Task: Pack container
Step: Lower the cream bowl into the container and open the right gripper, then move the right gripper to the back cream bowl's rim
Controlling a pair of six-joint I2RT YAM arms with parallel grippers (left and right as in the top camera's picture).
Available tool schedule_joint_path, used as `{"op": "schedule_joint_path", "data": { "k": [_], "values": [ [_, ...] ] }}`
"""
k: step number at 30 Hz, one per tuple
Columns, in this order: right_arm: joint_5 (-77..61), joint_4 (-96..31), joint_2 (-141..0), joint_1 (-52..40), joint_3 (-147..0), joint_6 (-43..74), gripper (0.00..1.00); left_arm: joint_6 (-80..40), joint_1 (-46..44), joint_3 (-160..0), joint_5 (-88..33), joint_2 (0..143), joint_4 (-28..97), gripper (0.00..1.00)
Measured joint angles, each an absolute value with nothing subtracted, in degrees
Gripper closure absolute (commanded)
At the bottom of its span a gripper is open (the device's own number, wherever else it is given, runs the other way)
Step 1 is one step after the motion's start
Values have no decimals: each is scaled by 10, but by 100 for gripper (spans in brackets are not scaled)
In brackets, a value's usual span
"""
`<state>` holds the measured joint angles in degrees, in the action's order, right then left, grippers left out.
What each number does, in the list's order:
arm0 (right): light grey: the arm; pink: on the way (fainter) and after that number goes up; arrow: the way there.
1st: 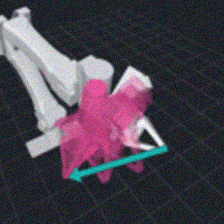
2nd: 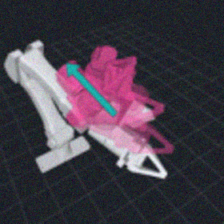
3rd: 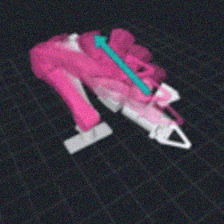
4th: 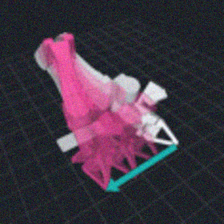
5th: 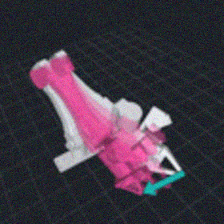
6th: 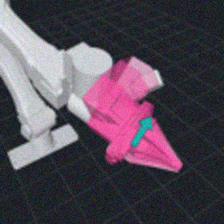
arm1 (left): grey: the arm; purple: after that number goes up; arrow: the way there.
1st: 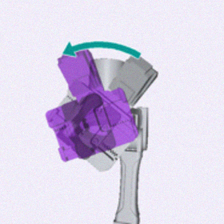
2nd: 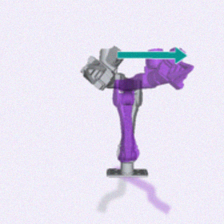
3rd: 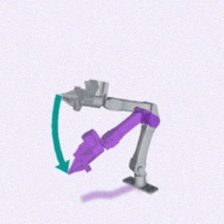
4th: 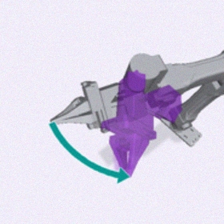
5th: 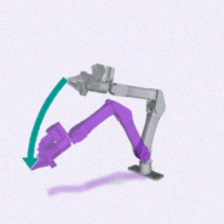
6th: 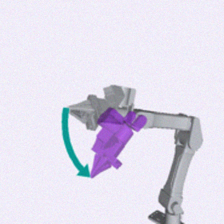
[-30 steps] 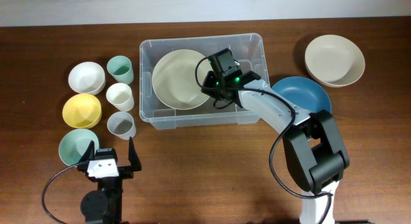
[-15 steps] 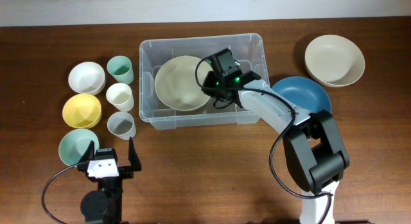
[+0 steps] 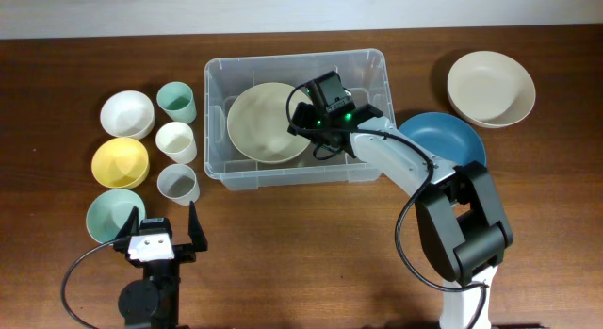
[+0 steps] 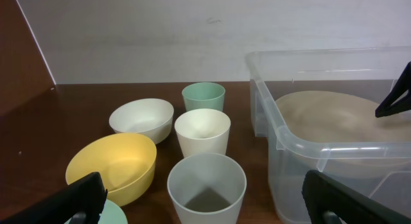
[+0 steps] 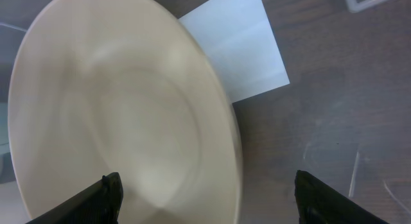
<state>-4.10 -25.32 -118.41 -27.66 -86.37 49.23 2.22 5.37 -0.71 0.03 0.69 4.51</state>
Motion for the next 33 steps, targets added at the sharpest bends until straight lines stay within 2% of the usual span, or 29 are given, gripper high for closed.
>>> {"op": "schedule_joint_path", "data": {
  "k": [11, 18, 20, 22, 24, 33],
  "values": [
    [-41, -316, -1183, -244, -925, 467, 16, 22, 54, -7, 0, 7, 45, 0],
    [-15, -444, -1178, -192, -1043, 433, 11, 22, 54, -7, 0, 7, 45, 0],
    [-10, -480, -1174, -162, -1082, 430, 9, 22, 54, -7, 0, 7, 45, 0],
    [-8, -509, -1170, -126, -1110, 434, 3, 22, 54, -7, 0, 7, 45, 0],
    [-7, -531, -1163, -79, -1129, 441, 1, 22, 54, -7, 0, 7, 45, 0],
    [-75, -581, -1158, 143, -1136, 419, 1, 22, 54, -7, 0, 7, 45, 0]
  ]
}}
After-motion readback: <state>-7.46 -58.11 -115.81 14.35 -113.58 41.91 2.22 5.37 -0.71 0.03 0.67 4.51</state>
